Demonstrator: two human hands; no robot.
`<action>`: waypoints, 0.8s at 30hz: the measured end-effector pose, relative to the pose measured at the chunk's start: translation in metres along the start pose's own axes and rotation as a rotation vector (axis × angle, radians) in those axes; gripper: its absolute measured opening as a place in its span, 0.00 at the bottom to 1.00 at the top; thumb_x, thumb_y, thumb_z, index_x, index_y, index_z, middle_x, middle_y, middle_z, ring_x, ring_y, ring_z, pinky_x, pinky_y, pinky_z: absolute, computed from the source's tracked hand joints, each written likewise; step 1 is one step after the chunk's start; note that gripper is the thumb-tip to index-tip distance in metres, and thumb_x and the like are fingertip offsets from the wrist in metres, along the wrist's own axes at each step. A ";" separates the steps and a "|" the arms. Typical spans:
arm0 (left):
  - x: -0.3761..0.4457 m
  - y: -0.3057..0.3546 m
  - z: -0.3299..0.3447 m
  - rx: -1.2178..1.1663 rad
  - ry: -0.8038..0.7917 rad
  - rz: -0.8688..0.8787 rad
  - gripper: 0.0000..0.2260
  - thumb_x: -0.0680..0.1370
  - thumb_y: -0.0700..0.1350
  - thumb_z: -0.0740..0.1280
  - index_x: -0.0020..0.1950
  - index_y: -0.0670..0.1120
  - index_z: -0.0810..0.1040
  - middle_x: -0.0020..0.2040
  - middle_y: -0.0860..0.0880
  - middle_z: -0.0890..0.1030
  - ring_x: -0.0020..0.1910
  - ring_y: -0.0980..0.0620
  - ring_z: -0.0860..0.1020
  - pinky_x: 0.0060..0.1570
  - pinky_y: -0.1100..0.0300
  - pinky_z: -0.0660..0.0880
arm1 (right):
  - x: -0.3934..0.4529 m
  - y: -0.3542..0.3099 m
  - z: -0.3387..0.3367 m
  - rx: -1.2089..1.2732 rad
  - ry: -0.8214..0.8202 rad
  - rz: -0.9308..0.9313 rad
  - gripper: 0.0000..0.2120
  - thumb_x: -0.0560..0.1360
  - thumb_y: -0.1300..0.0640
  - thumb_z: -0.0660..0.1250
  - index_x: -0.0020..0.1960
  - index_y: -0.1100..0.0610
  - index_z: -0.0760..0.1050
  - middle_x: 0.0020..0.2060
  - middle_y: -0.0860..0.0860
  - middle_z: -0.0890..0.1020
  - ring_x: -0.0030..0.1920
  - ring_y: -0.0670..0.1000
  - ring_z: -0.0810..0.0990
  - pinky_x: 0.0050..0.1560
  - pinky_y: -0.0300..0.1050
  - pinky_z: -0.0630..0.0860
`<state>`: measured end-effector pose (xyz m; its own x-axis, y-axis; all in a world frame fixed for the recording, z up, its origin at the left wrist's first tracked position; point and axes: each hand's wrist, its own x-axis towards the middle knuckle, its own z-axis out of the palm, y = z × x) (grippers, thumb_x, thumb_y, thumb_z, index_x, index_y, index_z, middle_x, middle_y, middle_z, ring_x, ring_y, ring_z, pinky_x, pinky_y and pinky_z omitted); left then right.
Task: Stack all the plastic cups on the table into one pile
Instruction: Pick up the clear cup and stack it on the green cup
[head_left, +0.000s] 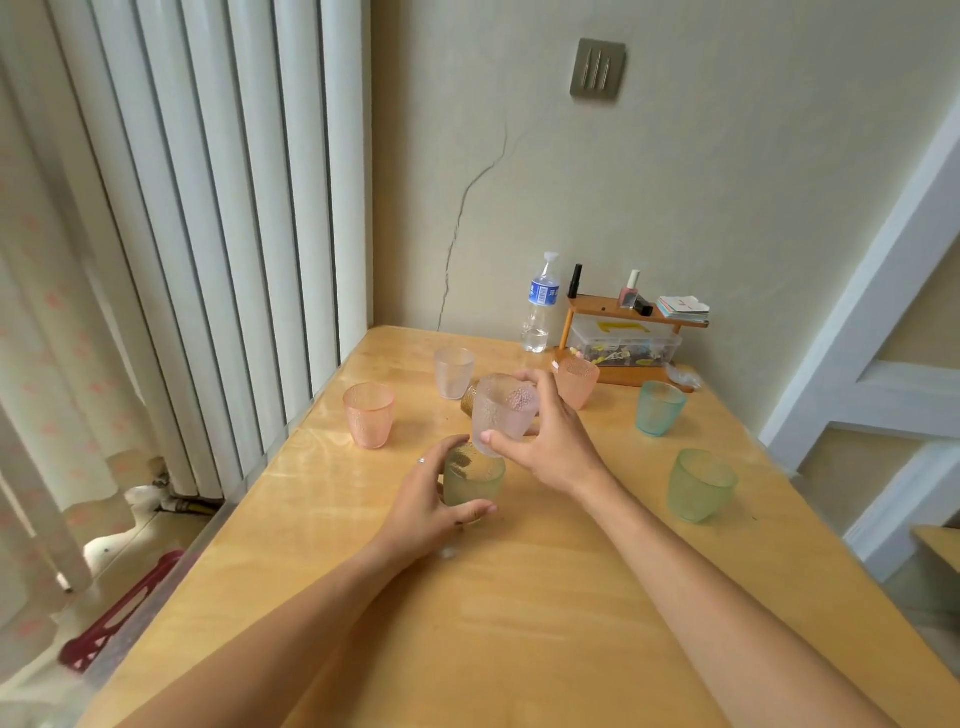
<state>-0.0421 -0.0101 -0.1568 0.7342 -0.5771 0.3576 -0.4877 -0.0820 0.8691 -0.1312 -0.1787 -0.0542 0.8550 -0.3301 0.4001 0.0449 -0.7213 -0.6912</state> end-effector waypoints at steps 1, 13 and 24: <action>0.000 0.001 0.000 -0.005 -0.002 0.005 0.42 0.66 0.58 0.84 0.76 0.55 0.71 0.66 0.52 0.82 0.64 0.51 0.82 0.55 0.46 0.83 | -0.001 -0.001 0.002 0.004 -0.033 0.003 0.37 0.66 0.45 0.79 0.69 0.46 0.63 0.65 0.44 0.75 0.59 0.51 0.78 0.58 0.51 0.79; 0.011 -0.004 0.000 0.026 -0.022 0.023 0.37 0.69 0.39 0.81 0.73 0.56 0.70 0.64 0.55 0.84 0.63 0.56 0.83 0.62 0.49 0.81 | -0.017 0.009 0.040 -0.054 -0.224 0.081 0.40 0.69 0.39 0.74 0.73 0.45 0.57 0.70 0.51 0.74 0.68 0.52 0.75 0.68 0.46 0.72; 0.044 -0.011 -0.003 0.151 -0.063 0.099 0.35 0.71 0.44 0.78 0.75 0.47 0.67 0.68 0.52 0.79 0.68 0.53 0.78 0.67 0.53 0.75 | 0.006 0.015 0.050 0.007 -0.112 0.110 0.37 0.71 0.45 0.76 0.72 0.47 0.60 0.66 0.49 0.75 0.64 0.52 0.74 0.57 0.42 0.70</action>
<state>-0.0031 -0.0317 -0.1494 0.6504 -0.6379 0.4123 -0.6249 -0.1408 0.7679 -0.0998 -0.1607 -0.0924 0.9072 -0.3368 0.2520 -0.0490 -0.6797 -0.7319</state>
